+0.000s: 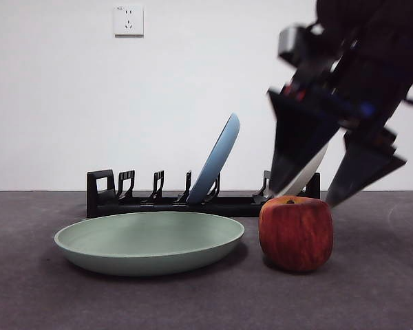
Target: Take the green plate from the plate rack,put the plate on the table,take the apple from the table,put the apple in the plate
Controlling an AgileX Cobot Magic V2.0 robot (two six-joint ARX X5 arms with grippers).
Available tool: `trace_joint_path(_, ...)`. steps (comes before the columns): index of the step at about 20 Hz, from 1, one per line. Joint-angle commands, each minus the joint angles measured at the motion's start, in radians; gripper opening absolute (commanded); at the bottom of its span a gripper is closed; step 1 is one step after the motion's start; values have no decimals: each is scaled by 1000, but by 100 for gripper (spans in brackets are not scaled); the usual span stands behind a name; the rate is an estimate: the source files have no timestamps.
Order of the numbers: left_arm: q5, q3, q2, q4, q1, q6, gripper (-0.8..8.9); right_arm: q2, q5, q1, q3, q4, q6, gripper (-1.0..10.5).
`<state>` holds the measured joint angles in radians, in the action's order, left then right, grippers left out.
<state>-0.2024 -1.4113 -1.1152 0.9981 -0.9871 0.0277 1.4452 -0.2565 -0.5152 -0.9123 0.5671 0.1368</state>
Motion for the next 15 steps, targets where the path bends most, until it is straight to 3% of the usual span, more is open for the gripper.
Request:
trace_joint_path(1,1,-2,-1,19,-2,-32,287,53,20,-21,0,-37,3,664)
trace_joint_path(6,1,-2,-1,26,-2,-41,287,138,59,-45,0,-62,2,653)
trace_joint_path(10,0,-2,-1,28,-2,-52,287,154,80,-44,0,-69,-9,356)
trace_joint_path(13,0,-2,-1,29,-2,-52,287,154,75,-44,0,-60,-21,-29)
trace_joint_path(15,-1,-2,-1,32,-2,-51,287,148,76,-45,0,-61,-43,-12)
